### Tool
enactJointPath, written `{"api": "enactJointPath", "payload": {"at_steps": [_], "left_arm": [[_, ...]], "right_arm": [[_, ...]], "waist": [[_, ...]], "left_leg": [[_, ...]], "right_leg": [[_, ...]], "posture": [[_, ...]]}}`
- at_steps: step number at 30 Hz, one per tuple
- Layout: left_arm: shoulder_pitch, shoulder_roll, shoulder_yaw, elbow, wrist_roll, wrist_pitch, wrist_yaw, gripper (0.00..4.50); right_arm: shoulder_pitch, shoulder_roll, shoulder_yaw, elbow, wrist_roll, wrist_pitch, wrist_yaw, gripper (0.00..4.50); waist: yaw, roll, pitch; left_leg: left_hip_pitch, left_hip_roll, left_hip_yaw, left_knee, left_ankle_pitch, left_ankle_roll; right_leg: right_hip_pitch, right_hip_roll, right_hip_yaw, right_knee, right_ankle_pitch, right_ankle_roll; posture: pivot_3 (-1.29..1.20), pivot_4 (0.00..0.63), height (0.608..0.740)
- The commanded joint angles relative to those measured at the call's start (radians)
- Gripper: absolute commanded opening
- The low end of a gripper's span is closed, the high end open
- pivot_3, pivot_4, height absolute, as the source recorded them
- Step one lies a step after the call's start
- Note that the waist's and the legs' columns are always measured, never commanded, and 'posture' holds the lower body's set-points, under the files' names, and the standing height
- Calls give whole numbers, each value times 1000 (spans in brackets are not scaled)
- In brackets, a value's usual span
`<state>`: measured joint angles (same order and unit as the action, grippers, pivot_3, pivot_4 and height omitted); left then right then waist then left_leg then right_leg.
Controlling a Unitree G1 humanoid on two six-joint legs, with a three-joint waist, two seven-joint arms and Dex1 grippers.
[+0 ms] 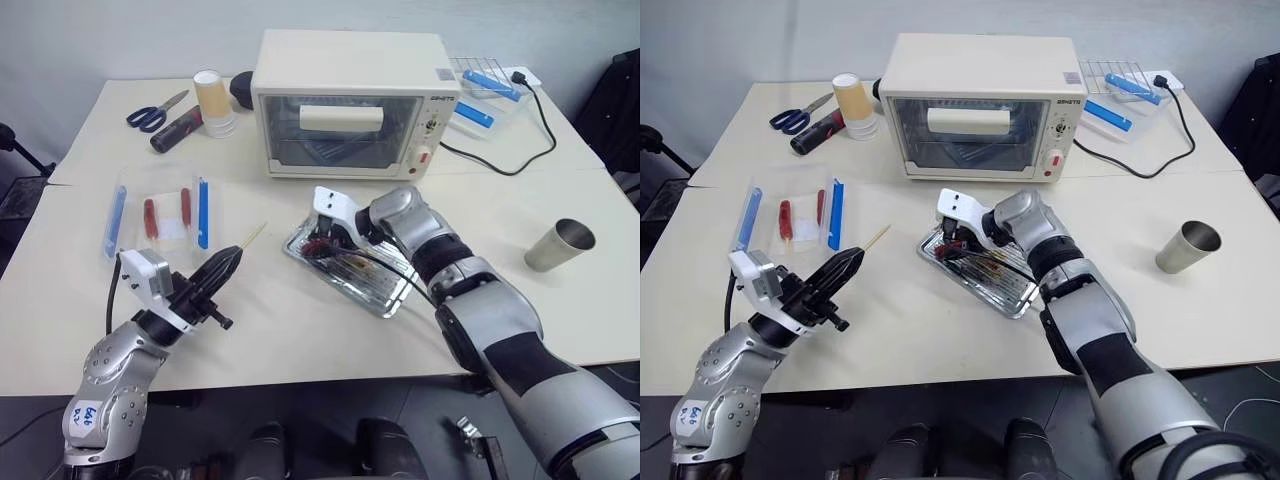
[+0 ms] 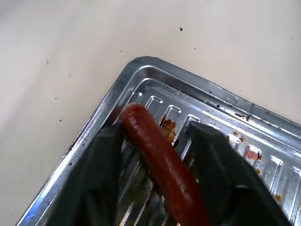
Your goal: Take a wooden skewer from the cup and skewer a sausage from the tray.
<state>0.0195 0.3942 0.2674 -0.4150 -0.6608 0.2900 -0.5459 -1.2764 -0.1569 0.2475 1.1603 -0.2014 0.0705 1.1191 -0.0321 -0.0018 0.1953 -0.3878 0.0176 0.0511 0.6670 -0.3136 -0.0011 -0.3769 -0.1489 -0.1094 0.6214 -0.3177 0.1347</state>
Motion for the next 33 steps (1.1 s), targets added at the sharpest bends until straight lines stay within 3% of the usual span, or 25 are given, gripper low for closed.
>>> {"api": "enactJointPath", "payload": {"at_steps": [1, 13, 17, 24, 26, 29, 33], "left_arm": [[8, 3, 9, -27, -3, -7, 2, 0], [-2, 6, 6, -20, -4, -7, -3, 0], [-7, 4, 4, -16, -3, -6, -3, 0], [-10, 6, -1, -11, -2, -4, -7, 0], [-14, 7, -2, -7, -1, -3, -10, 0], [-23, 11, -7, 0, 0, -2, -17, 0], [-29, 38, -9, 7, 7, 2, -45, 0]], "right_arm": [[-4, 1, -36, -43, 34, 11, -38, 1443], [18, -23, -11, -63, 18, 8, 4, 1443], [33, -21, -20, -79, 29, 18, 12, 558], [57, -37, -25, -120, 44, 50, 18, 558], [67, -45, -17, -136, 43, 54, 35, 292], [78, -49, -37, -160, 64, 45, 25, 250], [116, -89, -48, -284, 112, 40, 112, 250]], "waist": [[0, 0, 0], [0, 0, 0], [0, 0, 0], [1, 0, 0], [2, 0, 0], [1, 0, 0], [2, 0, 0]], "left_leg": [[0, 0, 0, 0, 0, 0], [0, 0, 0, 0, 0, 0], [0, 0, 0, 0, 0, 0], [0, 0, 0, 0, 0, 0], [0, 0, 0, 0, 0, 0], [0, 0, 0, 0, 0, 0], [0, 0, 0, 0, 0, 0]], "right_leg": [[0, 0, 0, 0, 0, 0], [0, 0, 0, 0, 0, 0], [0, 0, 0, 0, 0, 0], [0, 0, 0, 0, 0, 0], [0, 0, 0, 0, 0, 0], [0, 0, 0, 0, 0, 0], [0, 0, 0, 0, 0, 0]], "posture": [[0, 150, 740], [0, 150, 740], [0, 150, 740], [0, 150, 740], [0, 150, 740], [0, 150, 740], [0, 150, 740]]}}
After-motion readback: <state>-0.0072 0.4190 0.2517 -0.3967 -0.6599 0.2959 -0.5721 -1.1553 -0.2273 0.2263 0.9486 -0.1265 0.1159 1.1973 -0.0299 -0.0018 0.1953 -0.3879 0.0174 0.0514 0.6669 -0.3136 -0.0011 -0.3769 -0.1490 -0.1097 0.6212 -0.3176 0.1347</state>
